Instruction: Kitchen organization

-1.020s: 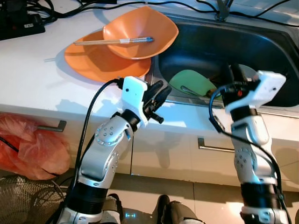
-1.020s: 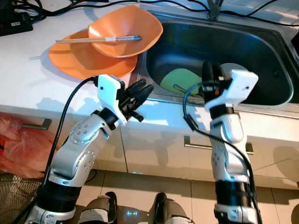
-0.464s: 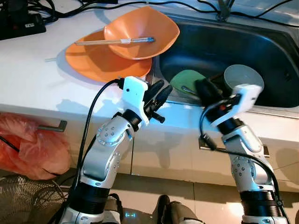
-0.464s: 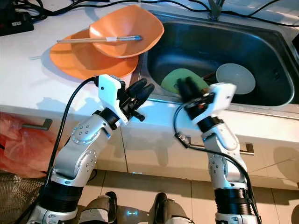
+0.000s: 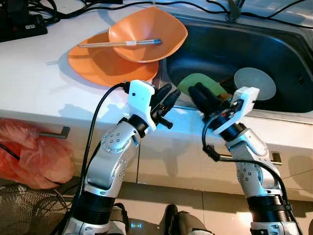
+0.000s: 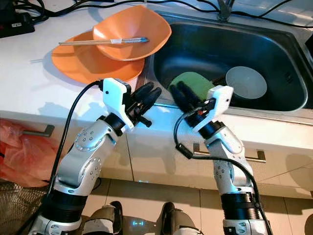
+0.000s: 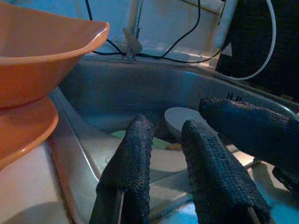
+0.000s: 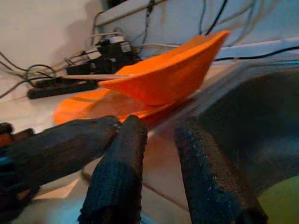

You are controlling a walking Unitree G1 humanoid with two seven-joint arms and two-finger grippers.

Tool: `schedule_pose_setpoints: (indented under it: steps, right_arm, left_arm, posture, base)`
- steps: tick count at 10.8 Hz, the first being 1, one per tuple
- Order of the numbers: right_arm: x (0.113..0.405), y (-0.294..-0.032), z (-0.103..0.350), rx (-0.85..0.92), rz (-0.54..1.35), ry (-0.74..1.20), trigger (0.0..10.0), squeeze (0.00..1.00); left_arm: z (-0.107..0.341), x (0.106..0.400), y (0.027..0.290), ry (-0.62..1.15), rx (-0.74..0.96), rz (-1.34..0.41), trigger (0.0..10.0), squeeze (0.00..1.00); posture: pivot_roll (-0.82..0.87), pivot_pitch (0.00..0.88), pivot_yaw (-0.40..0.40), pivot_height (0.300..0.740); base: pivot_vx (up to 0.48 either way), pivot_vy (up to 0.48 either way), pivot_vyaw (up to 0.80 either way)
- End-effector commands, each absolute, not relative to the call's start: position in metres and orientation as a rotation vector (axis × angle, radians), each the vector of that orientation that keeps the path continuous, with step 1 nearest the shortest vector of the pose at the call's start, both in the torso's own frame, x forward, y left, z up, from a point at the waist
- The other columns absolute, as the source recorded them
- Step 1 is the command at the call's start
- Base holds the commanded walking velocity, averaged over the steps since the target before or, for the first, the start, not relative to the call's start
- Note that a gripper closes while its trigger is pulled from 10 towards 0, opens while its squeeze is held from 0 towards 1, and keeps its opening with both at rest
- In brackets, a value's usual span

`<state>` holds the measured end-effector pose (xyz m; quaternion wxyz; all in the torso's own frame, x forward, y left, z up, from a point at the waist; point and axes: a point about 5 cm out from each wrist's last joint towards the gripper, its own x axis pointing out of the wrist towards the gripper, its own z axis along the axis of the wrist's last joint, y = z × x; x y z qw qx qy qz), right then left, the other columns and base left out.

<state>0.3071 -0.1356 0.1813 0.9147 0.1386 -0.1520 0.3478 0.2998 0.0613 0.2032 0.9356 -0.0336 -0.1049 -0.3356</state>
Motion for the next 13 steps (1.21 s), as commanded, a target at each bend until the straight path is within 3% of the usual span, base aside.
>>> schedule_pose_setpoints:
  steps: [1, 7, 10, 11, 13]
  right_arm:
    - [0.307, -0.138, 0.175, 0.321, 0.723, -0.304, 10.0, 0.0]
    - [0.309, -0.136, 0.178, 0.334, 0.73, -0.387, 10.0, 0.0]
    - [0.311, -0.134, 0.178, 0.339, 0.731, -0.388, 10.0, 0.0]
    - [0.312, -0.134, 0.178, 0.339, 0.731, -0.387, 10.0, 0.0]
    - [0.313, -0.133, 0.177, 0.336, 0.734, -0.385, 10.0, 0.0]
  left_arm:
    - [0.195, 0.301, 0.059, -0.174, -0.062, -0.682, 10.0, 0.0]
    - [0.2, 0.303, 0.062, -0.202, -0.061, -0.654, 10.0, 0.0]
    - [0.25, 0.309, 0.082, -0.413, -0.157, -0.507, 10.0, 0.0]
    - [0.281, 0.309, 0.097, -0.544, -0.209, -0.412, 10.0, 0.0]
    - [0.303, 0.308, 0.117, -0.641, -0.275, -0.298, 10.0, 0.0]
  posture:
    - [0.19, 0.216, -0.086, 0.74]
    - [0.2, 0.217, -0.082, 0.74]
    - [0.2, 0.213, -0.084, 0.74]
    - [0.2, 0.211, -0.084, 0.74]
    - [0.2, 0.207, -0.084, 0.74]
  base:
    - [0.0, 0.0, 0.0]
    - [0.0, 0.0, 0.0]
    - [0.0, 0.0, 0.0]
    - [0.0, 0.0, 0.0]
    - [0.0, 0.0, 0.0]
